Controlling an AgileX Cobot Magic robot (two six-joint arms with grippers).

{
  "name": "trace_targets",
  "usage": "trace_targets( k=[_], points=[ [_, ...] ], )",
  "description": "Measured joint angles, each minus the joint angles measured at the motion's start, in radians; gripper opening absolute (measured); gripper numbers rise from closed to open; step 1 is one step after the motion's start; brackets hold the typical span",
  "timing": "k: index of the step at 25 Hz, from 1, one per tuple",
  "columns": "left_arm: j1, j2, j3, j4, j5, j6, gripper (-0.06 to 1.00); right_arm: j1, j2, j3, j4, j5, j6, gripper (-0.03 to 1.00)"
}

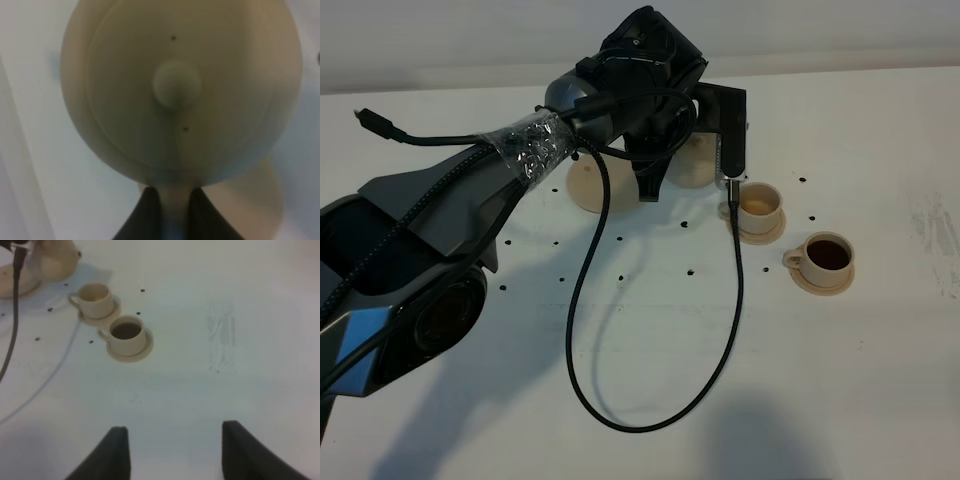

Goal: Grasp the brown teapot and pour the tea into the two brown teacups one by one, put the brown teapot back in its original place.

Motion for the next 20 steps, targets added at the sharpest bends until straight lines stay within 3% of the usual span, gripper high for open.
trace_targets(
  k=[9, 20],
  points=[
    [-0.005, 0.022, 0.000, 0.011, -0.061, 0.159, 0.08, 0.000, 0.000, 0.000, 0.007, 0.000, 0.000, 0.41],
    [-0.049, 0.024, 0.001, 0.096, -0.117, 0.261, 0.08, 0.000, 0.000, 0.000, 0.012, 0.000, 0.000, 0.41]
  ],
)
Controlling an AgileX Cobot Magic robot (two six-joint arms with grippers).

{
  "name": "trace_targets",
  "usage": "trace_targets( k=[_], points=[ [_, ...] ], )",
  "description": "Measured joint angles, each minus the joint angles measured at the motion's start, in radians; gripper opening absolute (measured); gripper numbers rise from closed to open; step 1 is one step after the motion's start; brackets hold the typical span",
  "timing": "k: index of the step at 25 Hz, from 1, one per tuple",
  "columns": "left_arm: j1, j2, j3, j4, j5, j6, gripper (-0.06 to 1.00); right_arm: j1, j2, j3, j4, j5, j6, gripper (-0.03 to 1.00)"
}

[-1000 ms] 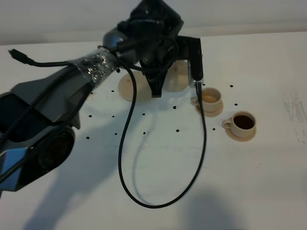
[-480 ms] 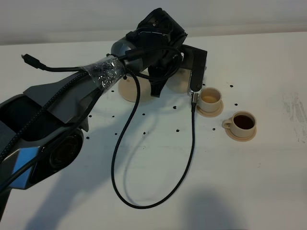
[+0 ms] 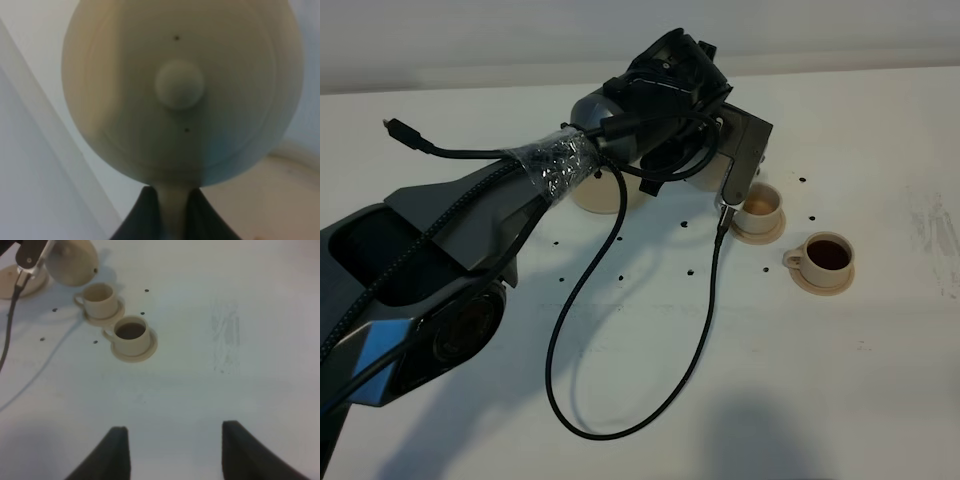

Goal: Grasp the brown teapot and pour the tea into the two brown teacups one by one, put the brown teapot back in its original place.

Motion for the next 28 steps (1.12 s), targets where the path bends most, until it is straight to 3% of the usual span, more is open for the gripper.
trace_targets(
  k=[12, 28],
  points=[
    [-0.026, 0.000, 0.000, 0.075, 0.000, 0.073, 0.08, 0.000, 0.000, 0.000, 0.000, 0.000, 0.000, 0.41],
    [-0.038, 0.000, 0.000, 0.103, -0.021, 0.198, 0.08, 0.000, 0.000, 0.000, 0.000, 0.000, 0.000, 0.41]
  ],
)
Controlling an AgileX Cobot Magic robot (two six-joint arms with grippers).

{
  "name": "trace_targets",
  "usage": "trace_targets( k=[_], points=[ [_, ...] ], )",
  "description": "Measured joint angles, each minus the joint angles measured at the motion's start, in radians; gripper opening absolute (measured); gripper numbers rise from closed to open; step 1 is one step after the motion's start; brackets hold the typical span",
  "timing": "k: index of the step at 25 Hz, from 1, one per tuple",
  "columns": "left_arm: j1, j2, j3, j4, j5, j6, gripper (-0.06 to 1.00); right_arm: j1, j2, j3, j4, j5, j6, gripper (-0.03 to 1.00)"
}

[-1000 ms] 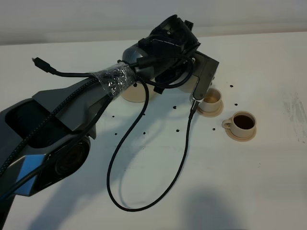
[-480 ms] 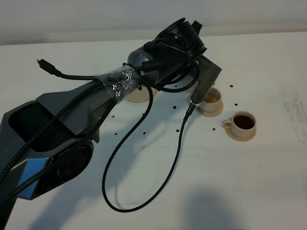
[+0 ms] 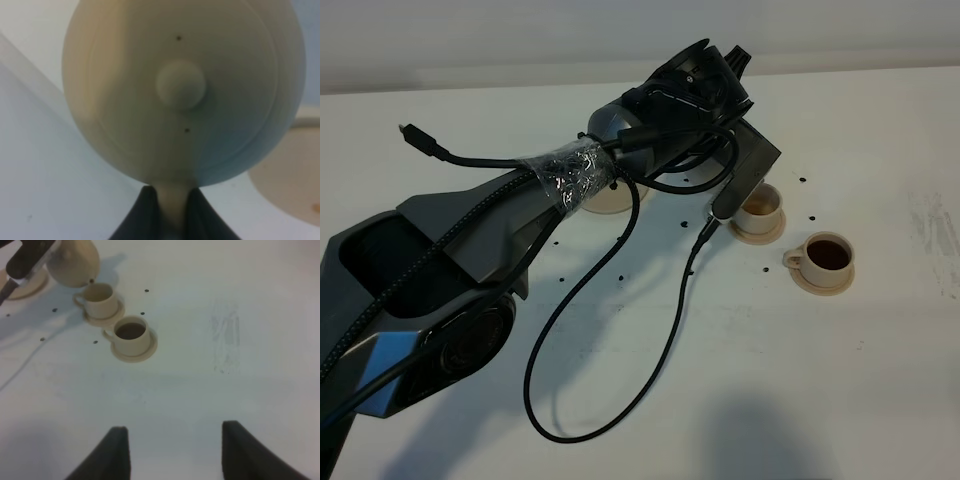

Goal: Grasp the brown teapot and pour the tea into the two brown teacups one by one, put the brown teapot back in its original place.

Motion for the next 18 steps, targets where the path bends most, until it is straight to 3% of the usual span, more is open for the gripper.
trace_targets(
  k=[6, 18],
  points=[
    [-0.006, 0.000, 0.000, 0.054, -0.014, 0.006, 0.08, 0.000, 0.000, 0.000, 0.000, 0.000, 0.000, 0.41],
    [-0.018, 0.000, 0.000, 0.082, -0.063, 0.028, 0.08, 0.000, 0.000, 0.000, 0.000, 0.000, 0.000, 0.41]
  ],
)
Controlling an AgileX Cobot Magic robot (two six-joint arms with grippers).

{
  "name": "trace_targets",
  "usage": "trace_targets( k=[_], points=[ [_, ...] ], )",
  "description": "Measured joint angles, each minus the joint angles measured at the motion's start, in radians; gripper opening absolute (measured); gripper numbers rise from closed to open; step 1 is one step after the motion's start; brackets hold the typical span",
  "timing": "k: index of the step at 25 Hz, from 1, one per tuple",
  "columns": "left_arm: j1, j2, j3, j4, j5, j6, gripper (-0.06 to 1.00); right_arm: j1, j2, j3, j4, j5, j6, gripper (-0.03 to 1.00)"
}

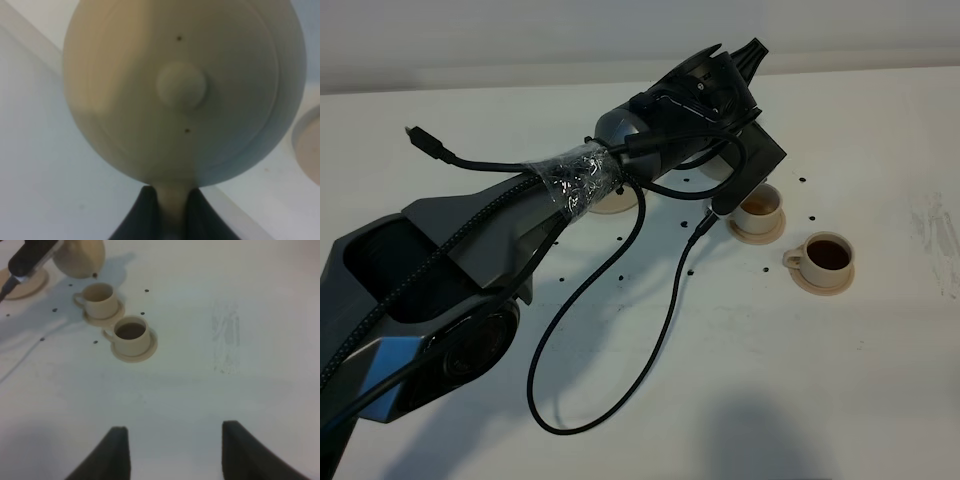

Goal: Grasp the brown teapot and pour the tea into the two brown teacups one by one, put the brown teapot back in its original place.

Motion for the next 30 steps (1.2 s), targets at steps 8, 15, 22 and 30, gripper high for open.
trace_targets(
  k=[8, 15, 22, 30],
  points=[
    [0.000, 0.000, 0.000, 0.000, -0.018, 0.051, 0.08, 0.000, 0.000, 0.000, 0.000, 0.000, 0.000, 0.41],
    [-0.003, 0.022, 0.000, 0.028, -0.048, 0.069, 0.08, 0.000, 0.000, 0.000, 0.000, 0.000, 0.000, 0.41],
    [-0.011, 0.035, 0.001, 0.039, -0.087, 0.073, 0.08, 0.000, 0.000, 0.000, 0.000, 0.000, 0.000, 0.41],
    [-0.012, 0.035, 0.001, 0.049, -0.092, 0.074, 0.08, 0.000, 0.000, 0.000, 0.000, 0.000, 0.000, 0.41]
  ],
)
